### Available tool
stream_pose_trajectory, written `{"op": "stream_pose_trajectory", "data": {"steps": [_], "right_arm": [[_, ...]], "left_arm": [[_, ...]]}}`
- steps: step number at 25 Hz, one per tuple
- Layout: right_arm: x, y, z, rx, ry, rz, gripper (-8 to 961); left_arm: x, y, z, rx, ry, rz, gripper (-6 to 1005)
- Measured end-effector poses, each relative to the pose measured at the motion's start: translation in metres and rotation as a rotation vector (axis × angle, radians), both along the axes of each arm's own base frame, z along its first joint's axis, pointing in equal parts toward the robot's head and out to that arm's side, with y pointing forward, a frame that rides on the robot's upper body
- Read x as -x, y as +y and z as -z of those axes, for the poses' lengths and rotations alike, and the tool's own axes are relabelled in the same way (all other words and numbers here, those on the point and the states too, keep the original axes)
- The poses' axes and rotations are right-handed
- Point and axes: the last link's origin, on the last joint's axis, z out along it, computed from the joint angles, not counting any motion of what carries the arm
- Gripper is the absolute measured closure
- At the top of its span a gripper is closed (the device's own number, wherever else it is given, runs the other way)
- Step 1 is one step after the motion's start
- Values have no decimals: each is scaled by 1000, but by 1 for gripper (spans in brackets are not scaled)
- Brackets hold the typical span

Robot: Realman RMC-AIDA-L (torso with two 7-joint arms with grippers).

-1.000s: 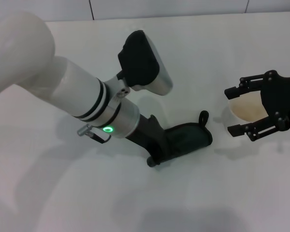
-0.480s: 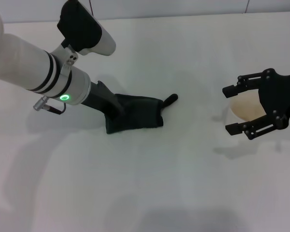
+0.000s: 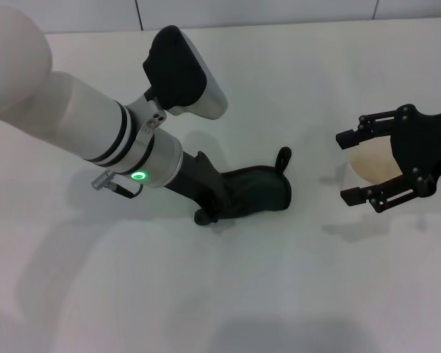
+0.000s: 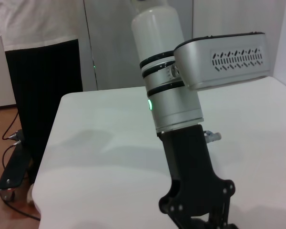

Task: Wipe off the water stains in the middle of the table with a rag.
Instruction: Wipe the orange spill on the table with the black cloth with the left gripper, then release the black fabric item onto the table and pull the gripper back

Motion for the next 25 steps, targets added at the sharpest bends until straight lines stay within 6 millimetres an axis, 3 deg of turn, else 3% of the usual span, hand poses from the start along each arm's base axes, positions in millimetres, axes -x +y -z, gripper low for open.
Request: {"op": "stream_pose_trajectory", "data": {"steps": [13,25], "right_arm": [[-3,1,-1,-16,1,10,95],[-5,0,-2,-21,0,21,95]], "left_arm": [[9,-2,-9,-11,-1,-28,908],[21,-14,-53,-121,5,-67,909]]}}
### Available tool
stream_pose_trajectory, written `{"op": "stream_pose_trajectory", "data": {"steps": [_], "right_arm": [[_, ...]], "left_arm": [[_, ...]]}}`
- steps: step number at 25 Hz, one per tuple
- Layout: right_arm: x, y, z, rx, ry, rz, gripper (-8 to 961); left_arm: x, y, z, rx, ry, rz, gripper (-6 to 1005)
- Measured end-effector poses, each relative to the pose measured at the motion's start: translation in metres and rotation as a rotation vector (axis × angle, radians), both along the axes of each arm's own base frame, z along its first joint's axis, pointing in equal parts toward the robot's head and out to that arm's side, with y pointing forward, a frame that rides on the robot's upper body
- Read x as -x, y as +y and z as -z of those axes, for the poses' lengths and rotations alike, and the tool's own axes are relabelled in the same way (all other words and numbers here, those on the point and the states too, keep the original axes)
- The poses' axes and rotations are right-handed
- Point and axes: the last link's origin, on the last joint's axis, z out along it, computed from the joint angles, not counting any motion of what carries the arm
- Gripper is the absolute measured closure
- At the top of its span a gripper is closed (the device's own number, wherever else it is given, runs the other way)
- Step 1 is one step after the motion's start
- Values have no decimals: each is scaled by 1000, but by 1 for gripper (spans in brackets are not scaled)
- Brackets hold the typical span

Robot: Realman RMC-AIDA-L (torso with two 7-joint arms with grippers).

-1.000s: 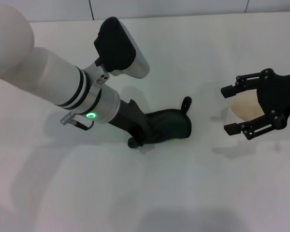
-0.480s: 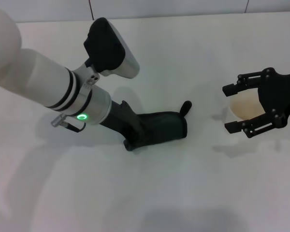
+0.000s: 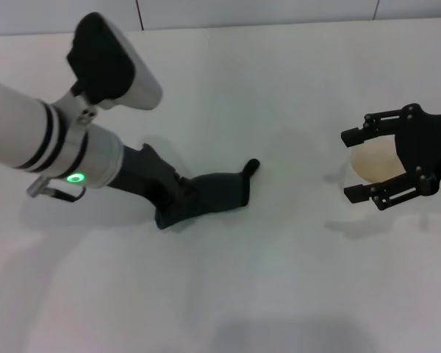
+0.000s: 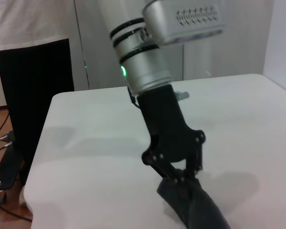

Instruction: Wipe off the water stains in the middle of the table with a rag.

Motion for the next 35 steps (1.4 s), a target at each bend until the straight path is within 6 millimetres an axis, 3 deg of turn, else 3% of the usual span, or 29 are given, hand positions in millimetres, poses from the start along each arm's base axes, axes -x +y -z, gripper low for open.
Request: {"op": "stream_pose_trajectory", "data": {"steps": [12,21,31,35], "right_arm": [[-1,-1,1,5,0,4,95],[-4,-1,1,-8,0,15,95],[-5,-1,0,-10,3,20,95],[-4,-1,-1,-13,6,19,95]], "left_arm": [[29,-6,-14,-54,-10,-80,909],[38,-8,-22,-90,-55,-102,803],[41,-25,-64,-108,-292,-17,587],[49,-33,-80,-99,-368,28,425]]}}
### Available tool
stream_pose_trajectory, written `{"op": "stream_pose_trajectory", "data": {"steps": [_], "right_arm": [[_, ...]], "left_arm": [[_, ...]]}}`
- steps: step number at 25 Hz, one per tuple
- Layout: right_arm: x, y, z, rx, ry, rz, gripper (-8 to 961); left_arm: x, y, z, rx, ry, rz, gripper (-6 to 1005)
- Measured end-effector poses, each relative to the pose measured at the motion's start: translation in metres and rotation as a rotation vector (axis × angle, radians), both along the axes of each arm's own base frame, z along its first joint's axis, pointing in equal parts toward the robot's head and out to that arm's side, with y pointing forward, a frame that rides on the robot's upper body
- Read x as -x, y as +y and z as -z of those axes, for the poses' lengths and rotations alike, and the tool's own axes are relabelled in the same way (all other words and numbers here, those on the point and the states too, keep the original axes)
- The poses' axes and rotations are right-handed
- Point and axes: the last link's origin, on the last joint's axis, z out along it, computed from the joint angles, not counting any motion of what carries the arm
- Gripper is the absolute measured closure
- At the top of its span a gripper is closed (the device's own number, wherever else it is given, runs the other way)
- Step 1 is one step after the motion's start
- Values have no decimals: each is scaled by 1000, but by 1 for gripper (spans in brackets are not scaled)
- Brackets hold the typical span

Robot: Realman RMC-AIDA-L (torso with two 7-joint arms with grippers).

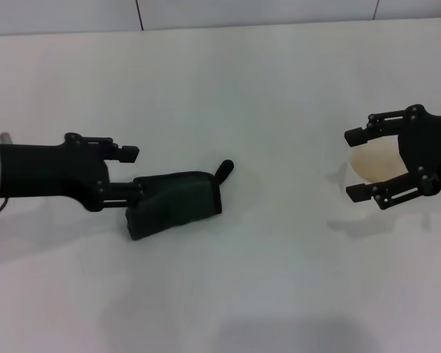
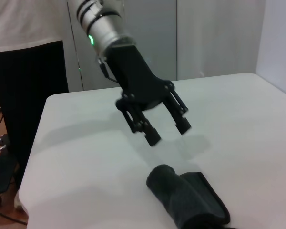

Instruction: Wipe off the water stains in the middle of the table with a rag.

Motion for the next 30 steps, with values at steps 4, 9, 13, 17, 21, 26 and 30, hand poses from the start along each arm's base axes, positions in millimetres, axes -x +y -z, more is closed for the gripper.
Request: {"op": "stream_pose_trajectory", "data": {"steps": [4,9,13,17,21,26,30], "right_arm": [[0,0,-1,-3,0,5,95],[-1,2,-8,-28,12,15,95],[-5,1,-12,-50,20,25,95],[-8,-1,-14,-66,32,31,95],[-10,-3,-16,-77,48,28,95],[-12,-5,-20,-90,62,33,95],[-12,-6,-22,-95,75,33,95]], "left_arm": [[14,-10,-10,-19,-58,77,340],[31,-25,-15,-23,-102,158,338],[41,-33,-14,5,-111,212,344],[44,-36,-16,26,-118,223,348],[46,-40,-20,53,-122,233,348],[49,-46,-20,82,-133,244,348],[50,-50,-20,101,-150,258,348]]}}
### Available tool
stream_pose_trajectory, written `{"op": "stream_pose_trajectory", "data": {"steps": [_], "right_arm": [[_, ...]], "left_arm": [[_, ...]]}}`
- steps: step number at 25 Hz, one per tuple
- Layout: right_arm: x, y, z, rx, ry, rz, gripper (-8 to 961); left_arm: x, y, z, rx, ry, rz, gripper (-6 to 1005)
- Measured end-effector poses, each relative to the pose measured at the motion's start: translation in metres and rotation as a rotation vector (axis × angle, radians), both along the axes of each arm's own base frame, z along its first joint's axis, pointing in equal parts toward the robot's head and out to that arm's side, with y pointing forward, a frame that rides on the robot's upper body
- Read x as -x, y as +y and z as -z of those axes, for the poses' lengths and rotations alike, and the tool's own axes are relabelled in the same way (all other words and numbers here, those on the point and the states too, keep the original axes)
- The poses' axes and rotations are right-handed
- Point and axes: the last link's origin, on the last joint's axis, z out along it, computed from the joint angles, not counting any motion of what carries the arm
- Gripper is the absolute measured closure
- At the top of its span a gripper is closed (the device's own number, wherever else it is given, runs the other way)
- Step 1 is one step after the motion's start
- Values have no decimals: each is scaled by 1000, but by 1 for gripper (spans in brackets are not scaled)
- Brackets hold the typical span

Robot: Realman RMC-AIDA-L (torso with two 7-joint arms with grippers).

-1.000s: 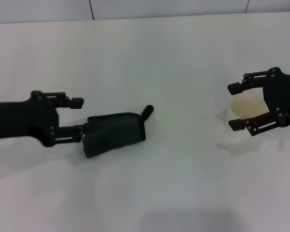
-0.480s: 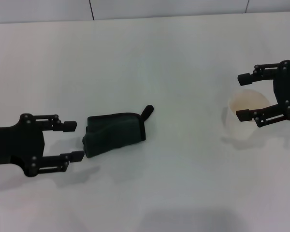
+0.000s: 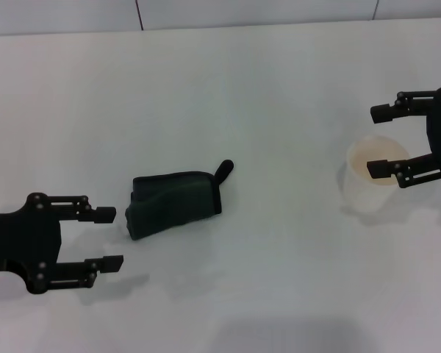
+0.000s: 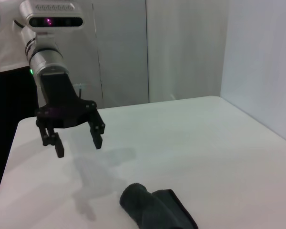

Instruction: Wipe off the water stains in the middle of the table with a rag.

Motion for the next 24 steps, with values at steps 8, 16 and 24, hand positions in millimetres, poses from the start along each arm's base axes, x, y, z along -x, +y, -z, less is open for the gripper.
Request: {"op": "stream_pose_trajectory", "data": {"steps": [8,16,24], "right_arm": [[1,0,-1,-2,-3,-3,95],[2,1,1,3,-11,-3,95],[2,2,1,1,-11,1,95]], "left_arm": [[-5,-4,-1,23,-29,26,348],[-7,-3,-2,21,-34,31,348],[-9,-1,0,23,-32,32,348]]}}
